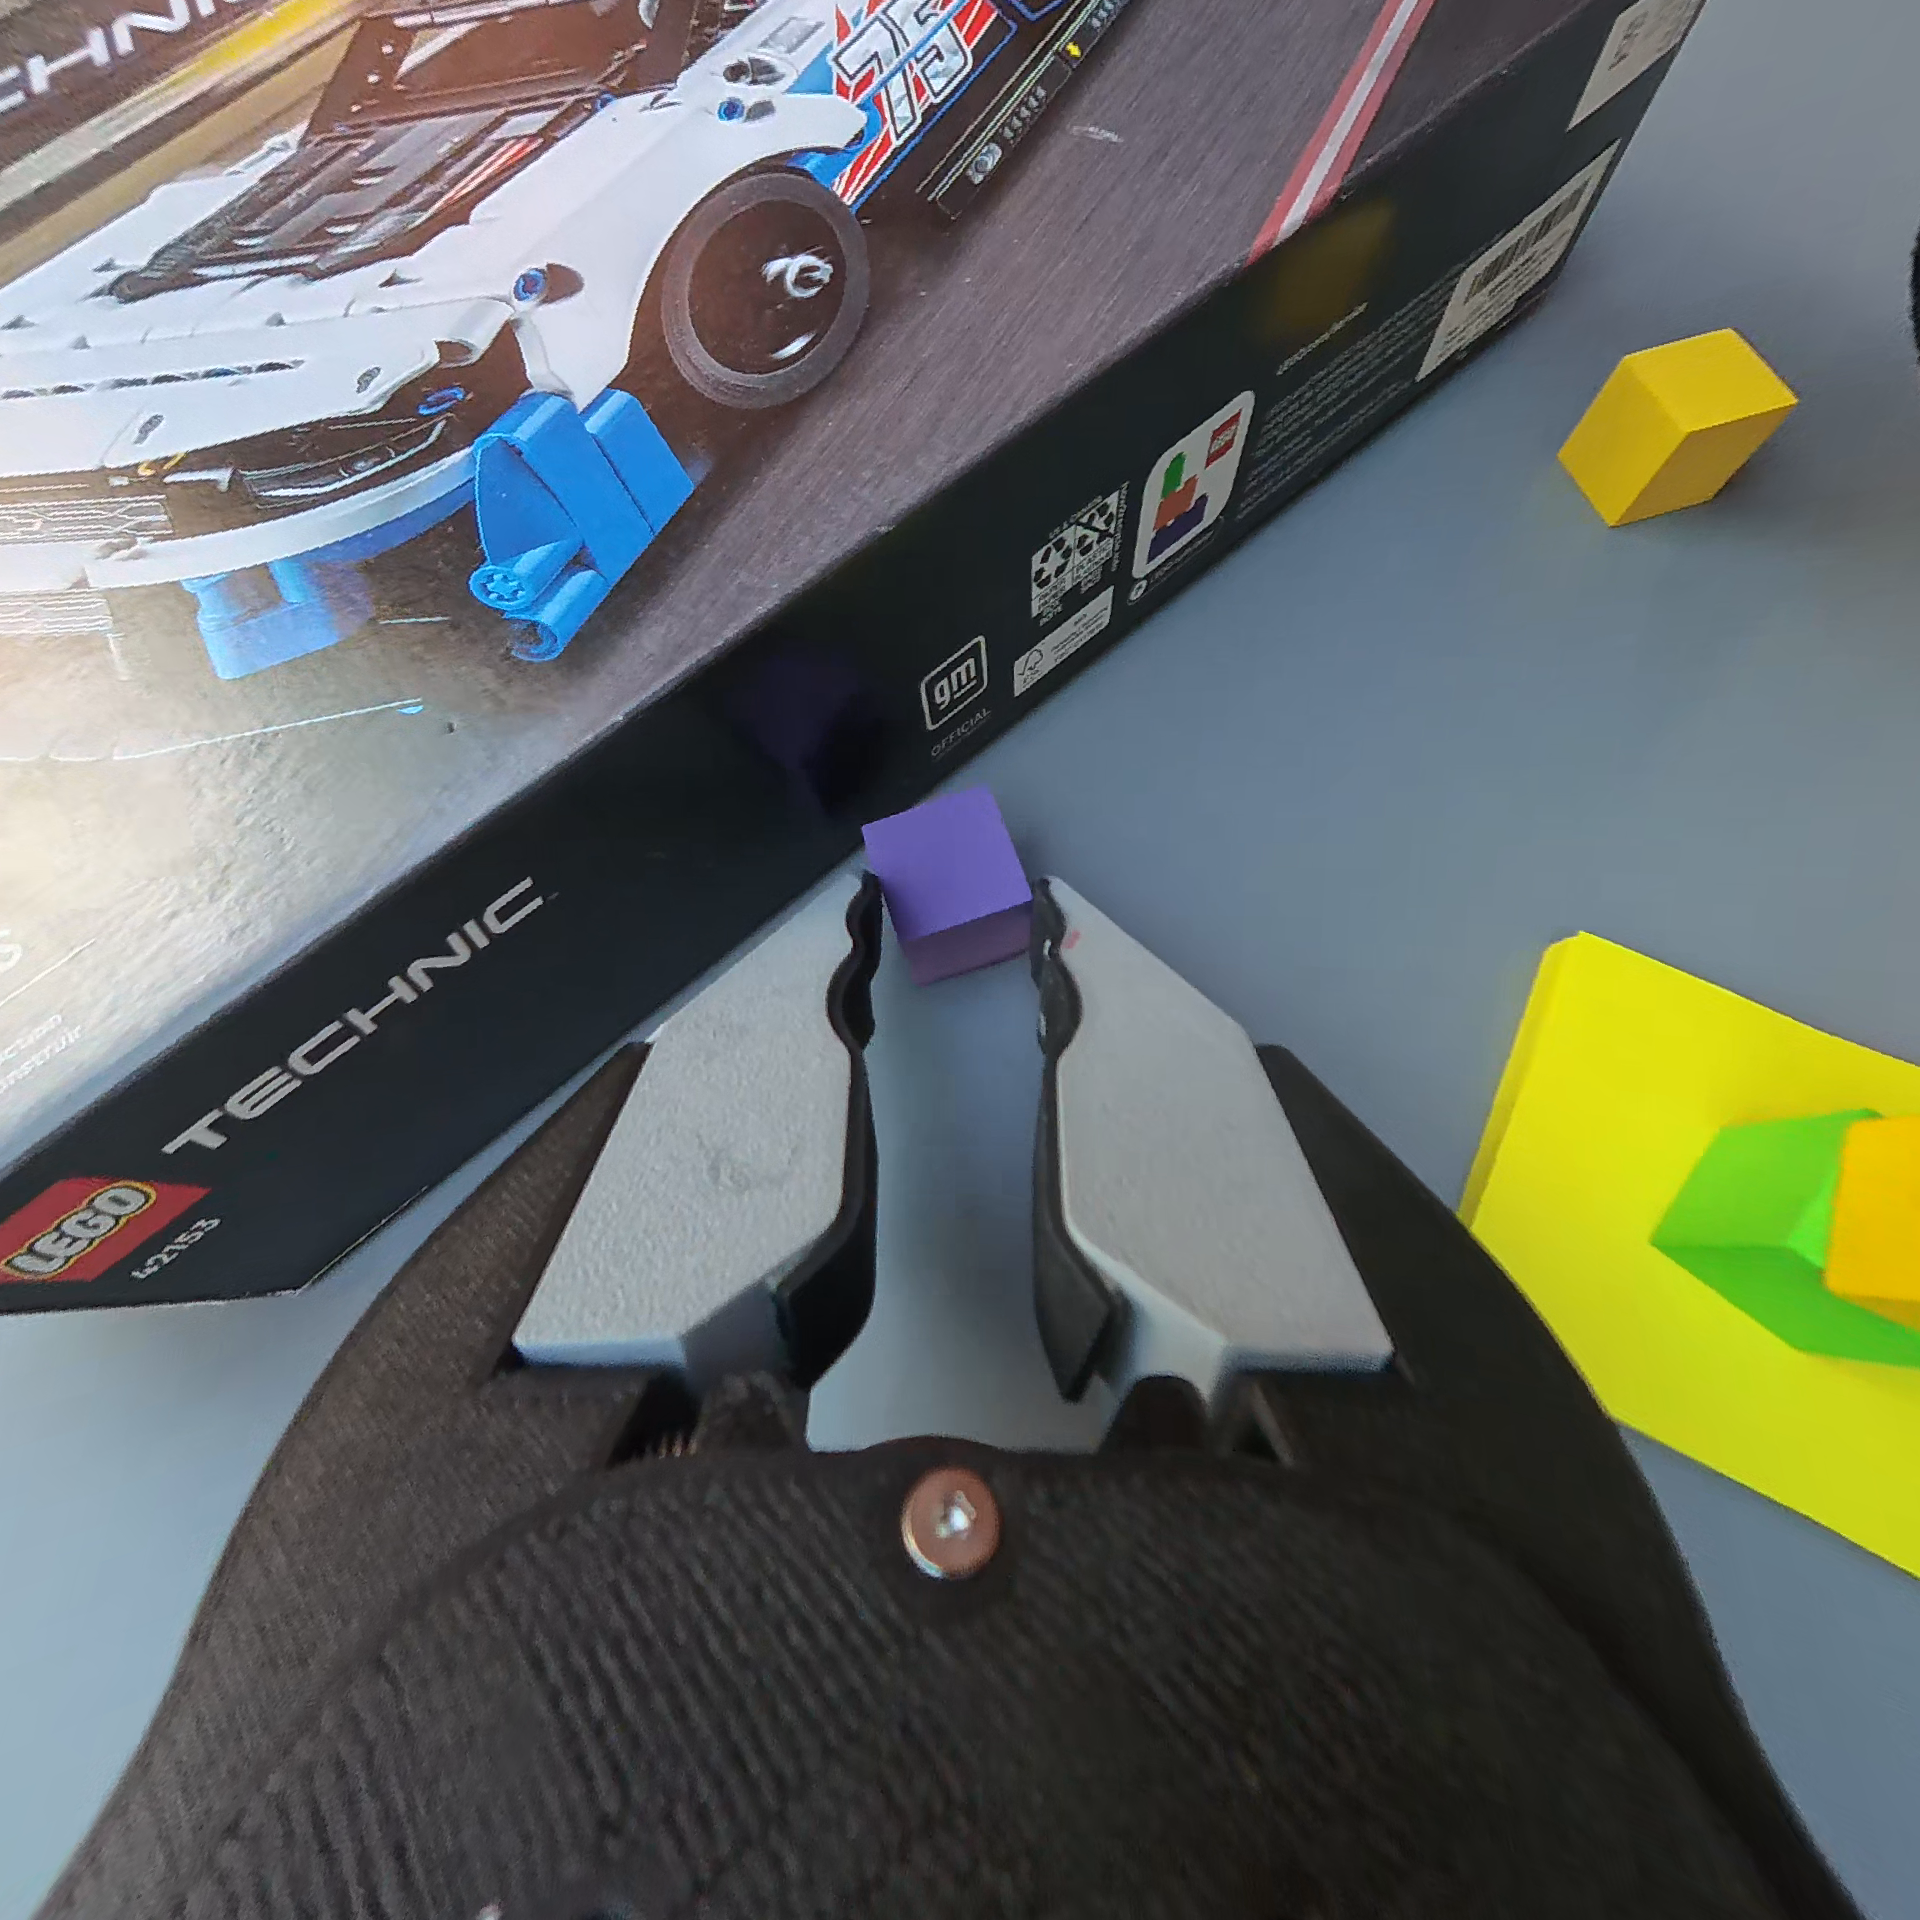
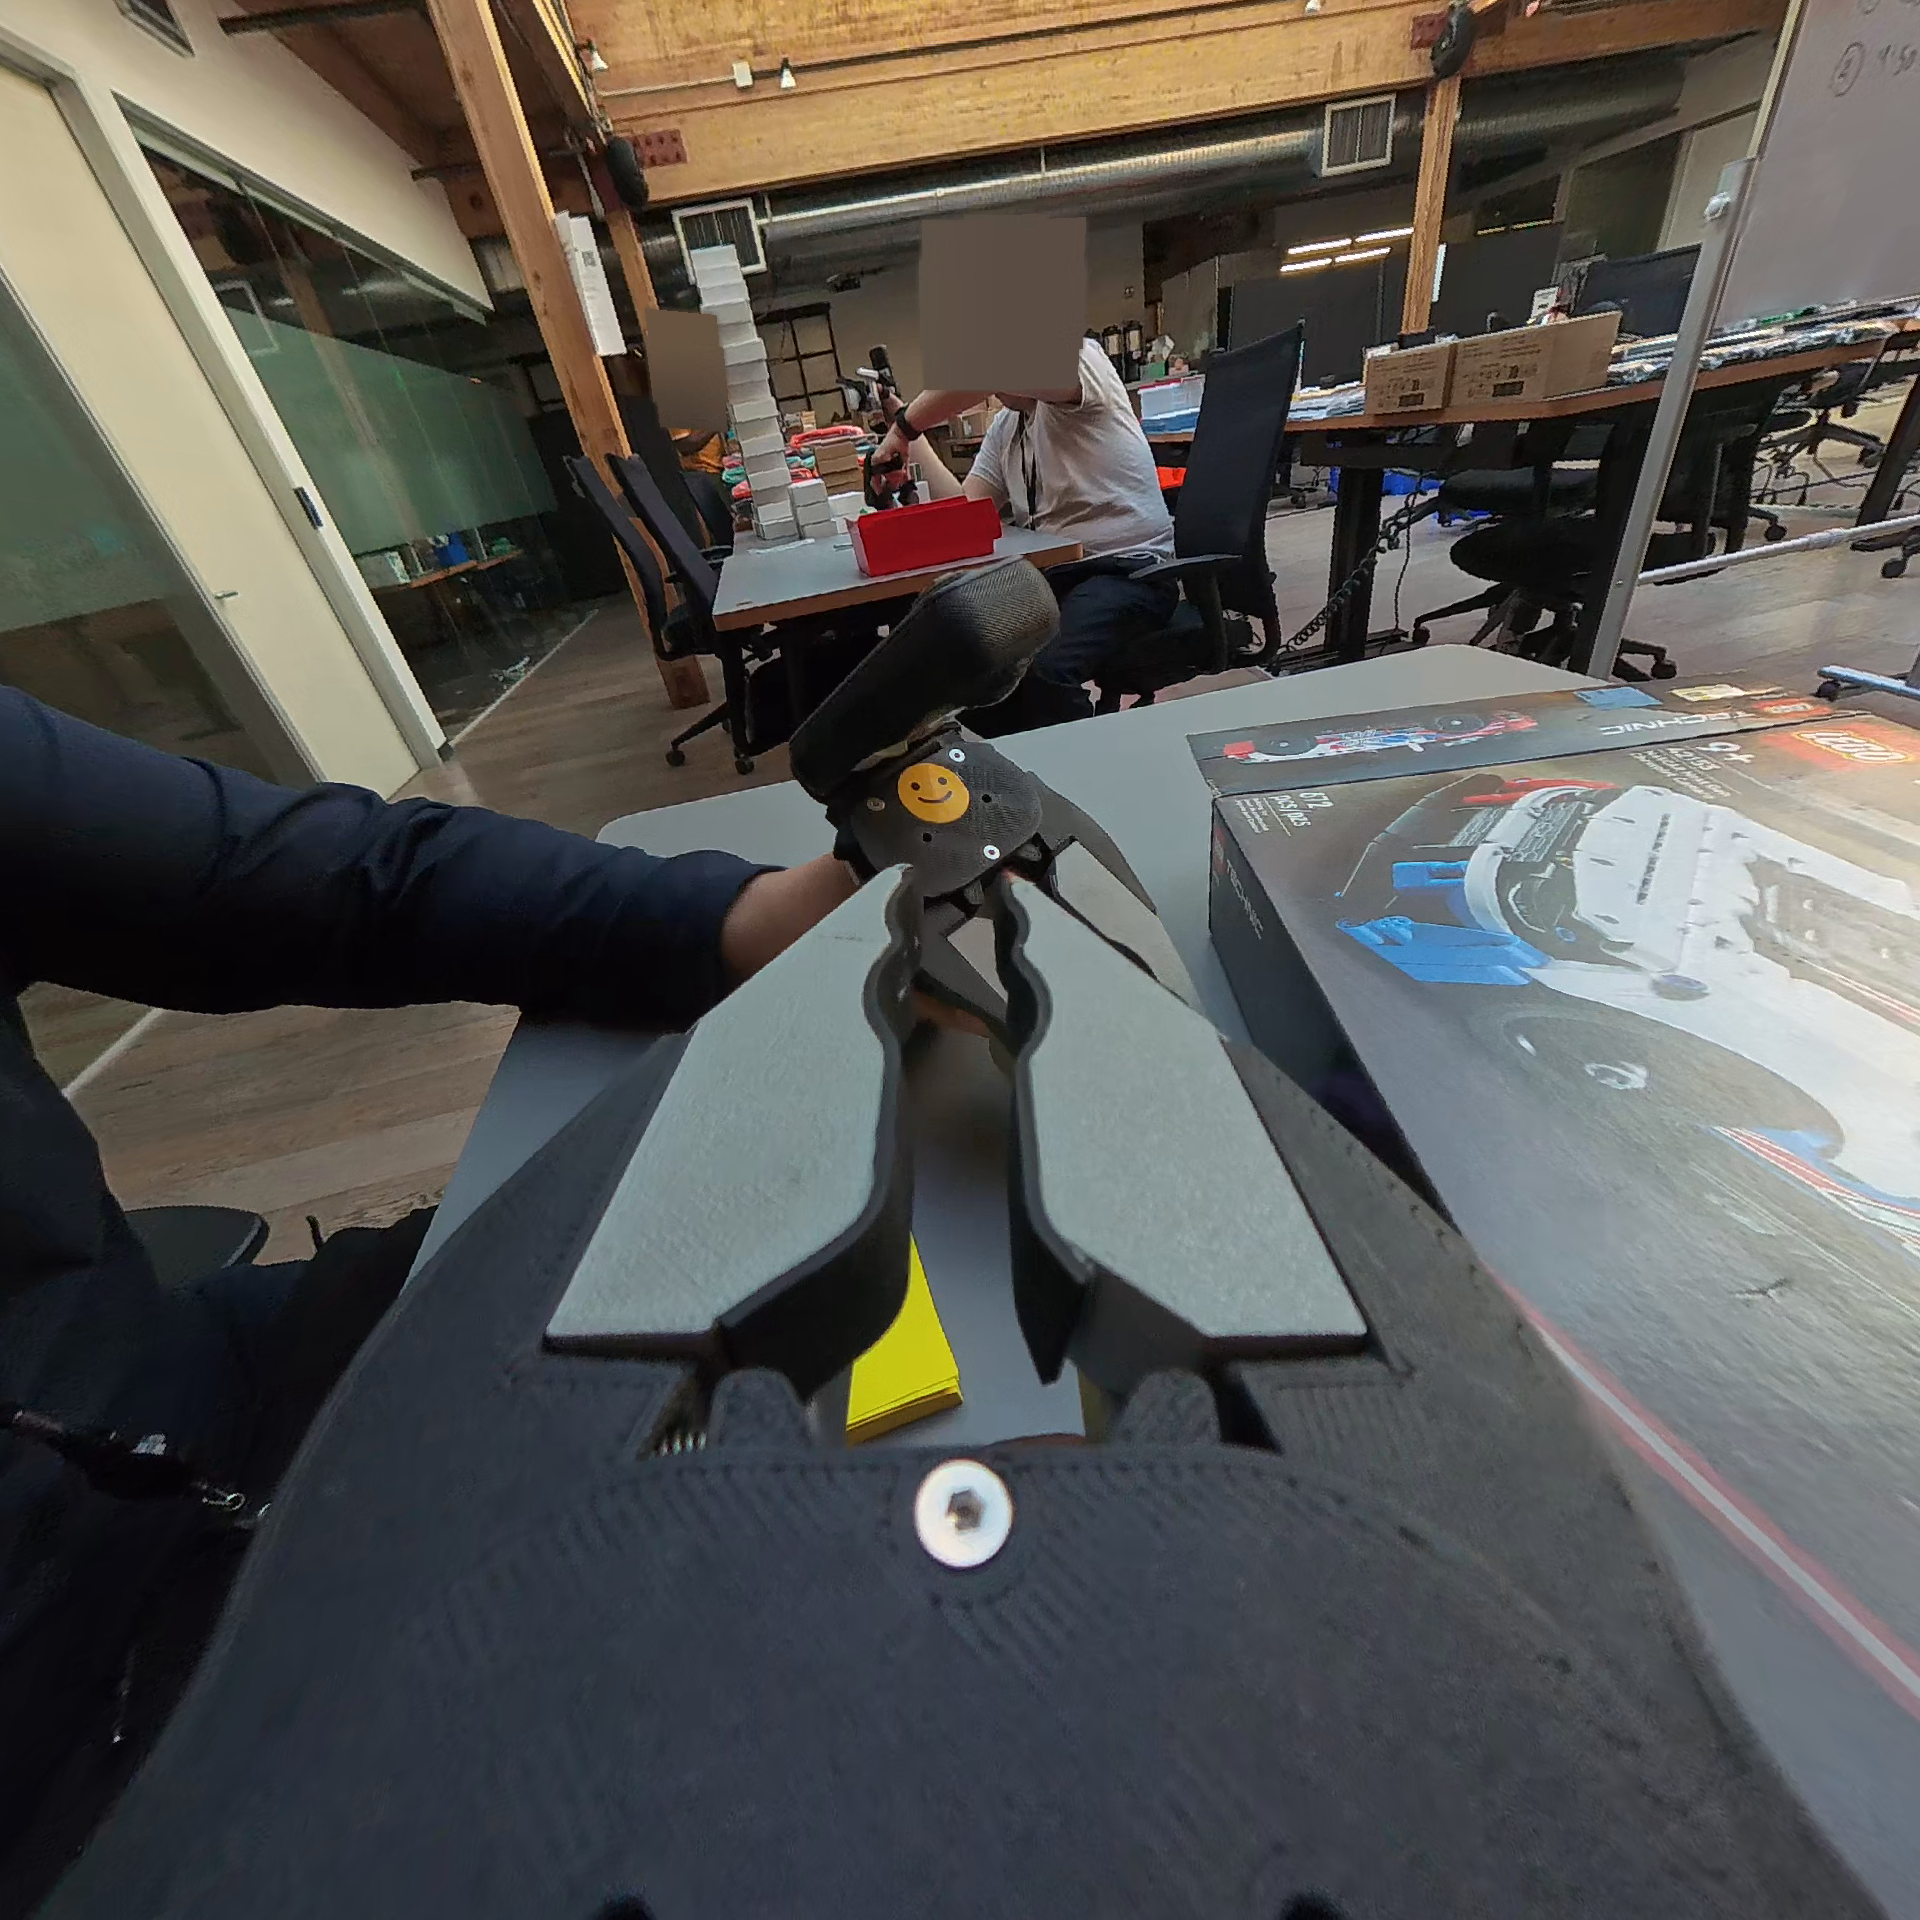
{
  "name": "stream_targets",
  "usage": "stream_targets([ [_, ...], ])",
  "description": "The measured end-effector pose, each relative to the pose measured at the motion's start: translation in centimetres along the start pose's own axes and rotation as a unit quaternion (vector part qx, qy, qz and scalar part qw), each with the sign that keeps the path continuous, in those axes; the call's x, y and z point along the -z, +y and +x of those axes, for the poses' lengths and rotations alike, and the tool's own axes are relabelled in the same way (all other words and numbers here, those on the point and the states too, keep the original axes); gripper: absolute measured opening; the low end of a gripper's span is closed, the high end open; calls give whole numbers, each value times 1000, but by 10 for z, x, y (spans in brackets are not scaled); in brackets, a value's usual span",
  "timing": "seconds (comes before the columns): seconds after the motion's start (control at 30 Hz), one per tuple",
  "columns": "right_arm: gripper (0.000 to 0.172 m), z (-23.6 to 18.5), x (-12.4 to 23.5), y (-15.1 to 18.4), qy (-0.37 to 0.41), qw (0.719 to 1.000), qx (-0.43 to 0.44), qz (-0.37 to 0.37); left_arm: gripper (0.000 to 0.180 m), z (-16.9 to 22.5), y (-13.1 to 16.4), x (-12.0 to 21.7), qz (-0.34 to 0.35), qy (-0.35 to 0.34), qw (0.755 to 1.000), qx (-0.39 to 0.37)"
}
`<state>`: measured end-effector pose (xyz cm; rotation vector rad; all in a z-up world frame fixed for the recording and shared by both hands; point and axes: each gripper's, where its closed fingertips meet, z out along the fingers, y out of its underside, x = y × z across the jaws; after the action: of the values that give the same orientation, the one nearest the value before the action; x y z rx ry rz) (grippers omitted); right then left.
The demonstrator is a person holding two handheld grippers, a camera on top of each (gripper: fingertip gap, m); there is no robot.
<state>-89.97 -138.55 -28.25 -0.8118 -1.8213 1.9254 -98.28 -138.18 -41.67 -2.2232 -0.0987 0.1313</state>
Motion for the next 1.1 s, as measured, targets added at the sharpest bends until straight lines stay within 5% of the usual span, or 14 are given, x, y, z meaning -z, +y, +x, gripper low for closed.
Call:
stream_targets([
  [0.17, 12, -1, 0, 1, -3, 1000, -2, -3, 27, 16, -22, 23, 73, 74, 994, -15],
  [0.33, 22, 4, -6, 12, -2, 999, -35, -28, 26, 53, -53, 66, 193, 124, 965, -126],
  [0.43, 31, 2, -14, 27, -14, 996, -60, -65, 26, 70, -63, 81, 230, 88, 947, -208],
  [0.63, 34, -5, -20, 32, -43, 992, -90, -72, 27, 79, -80, 101, 270, -89, 890, -356],
  [1.1, 24, -16, -16, 20, -87, 990, -108, -38, 26, 91, -77, 96, 241, -147, 850, -444],
])
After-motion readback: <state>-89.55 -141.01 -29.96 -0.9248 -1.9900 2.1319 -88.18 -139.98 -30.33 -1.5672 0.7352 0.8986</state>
